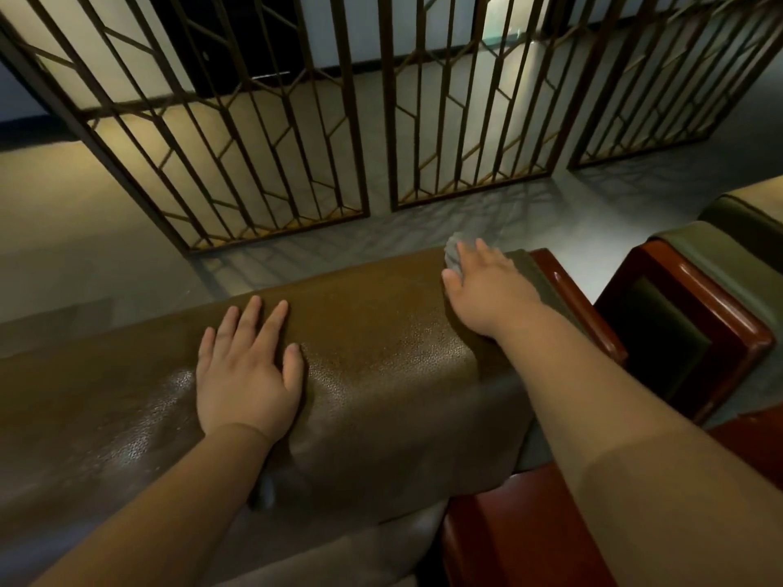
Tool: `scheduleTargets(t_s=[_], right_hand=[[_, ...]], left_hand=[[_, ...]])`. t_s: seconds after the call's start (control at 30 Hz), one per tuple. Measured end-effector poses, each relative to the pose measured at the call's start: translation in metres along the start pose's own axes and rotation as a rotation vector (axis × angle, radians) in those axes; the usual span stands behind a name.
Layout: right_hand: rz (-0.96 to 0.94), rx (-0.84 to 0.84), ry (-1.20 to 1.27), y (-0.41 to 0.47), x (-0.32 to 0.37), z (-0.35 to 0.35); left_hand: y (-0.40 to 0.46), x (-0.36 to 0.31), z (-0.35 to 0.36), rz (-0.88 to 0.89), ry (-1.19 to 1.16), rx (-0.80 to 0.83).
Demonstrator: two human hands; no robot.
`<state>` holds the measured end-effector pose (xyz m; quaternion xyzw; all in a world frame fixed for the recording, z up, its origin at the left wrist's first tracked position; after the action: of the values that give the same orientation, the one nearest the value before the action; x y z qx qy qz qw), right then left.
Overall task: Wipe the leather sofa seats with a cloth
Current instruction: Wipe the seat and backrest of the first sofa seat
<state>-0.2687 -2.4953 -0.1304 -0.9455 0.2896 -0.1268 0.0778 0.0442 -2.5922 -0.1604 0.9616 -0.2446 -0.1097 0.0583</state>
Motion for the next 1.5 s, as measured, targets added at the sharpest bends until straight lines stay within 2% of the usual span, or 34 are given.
scheduleTargets(t_s=[0.17, 0.23, 0.3, 0.4, 0.5, 0.63, 0.7, 0.73, 0.8, 0.9, 0.97, 1.0, 1.03, 1.1, 1.2, 1.27, 1.33, 1.4, 1.5], right_hand=[[-0.085, -0.289, -0.077, -0.122, 0.014, 0.056], [-0.106, -0.321, -0.073, -0.152, 0.018, 0.080], [-0.121, -0.355, -0.103, -0.139, 0.013, 0.082], [-0.034, -0.430, -0.085, -0.099, 0.011, 0.057], [0.026, -0.495, -0.079, -0.100, 0.052, 0.056], [-0.249, -0.452, -0.150, -0.140, 0.161, 0.091], [-0.343, -0.416, -0.219, -0.148, 0.176, 0.094], [-0.374, -0.395, -0.257, -0.150, 0.171, 0.092], [-0.368, -0.387, -0.300, -0.149, 0.136, 0.086], [-0.158, -0.493, -0.190, -0.155, 0.108, 0.086], [0.021, -0.547, -0.105, -0.160, 0.144, 0.091], [0.046, -0.573, -0.074, -0.165, 0.177, 0.096], [-0.011, -0.598, -0.086, -0.170, 0.216, 0.103], [-0.273, -0.613, -0.122, -0.179, 0.303, 0.125], [-0.517, -0.489, -0.101, -0.200, 0.402, 0.162], [-0.578, -0.427, -0.141, -0.203, 0.409, 0.163], [-0.624, -0.479, -0.221, -0.200, 0.375, 0.154], [-0.518, -0.539, -0.257, -0.195, 0.327, 0.144], [-0.186, -0.536, -0.181, -0.199, 0.301, 0.140]], left_hand=[[0.000, -0.001, -0.001, 0.000, -0.011, 0.009], [0.000, 0.000, -0.001, -0.007, -0.021, 0.016], [-0.001, 0.000, -0.003, -0.006, -0.018, 0.015], [-0.001, 0.000, -0.004, -0.005, -0.023, 0.001], [-0.004, 0.003, -0.005, 0.003, -0.041, 0.007], [-0.006, 0.005, -0.013, 0.052, -0.097, 0.064], [-0.010, 0.017, -0.031, 0.138, -0.186, 0.166], [-0.018, 0.037, -0.044, 0.166, -0.207, 0.190], [-0.040, 0.089, -0.067, 0.166, -0.149, 0.140], [-0.086, 0.219, -0.100, -0.003, 0.006, 0.001], [-0.105, 0.294, -0.109, -0.080, 0.083, 0.023], [-0.108, 0.316, -0.108, -0.093, 0.098, 0.047], [-0.110, 0.328, -0.104, -0.100, 0.097, 0.053], [-0.111, 0.334, -0.091, -0.103, 0.101, -0.010], [-0.111, 0.338, -0.080, -0.088, 0.092, -0.126], [-0.111, 0.342, -0.079, -0.067, 0.073, -0.137], [-0.109, 0.343, -0.080, -0.055, 0.058, -0.141], [-0.108, 0.344, -0.079, -0.051, 0.051, -0.147], [-0.109, 0.349, -0.079, -0.063, 0.058, -0.149]])
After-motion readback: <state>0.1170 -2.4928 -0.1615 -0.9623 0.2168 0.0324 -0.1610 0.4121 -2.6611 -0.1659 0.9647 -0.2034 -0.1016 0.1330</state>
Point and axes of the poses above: each hand's wrist, its own y-axis towards the middle knuckle, its own z-axis out of the palm, x = y × z, the point moved 1 cm from there along y, towards the middle knuckle, and after that the axes turned 6 degrees about -y, right-handed, at the moved point
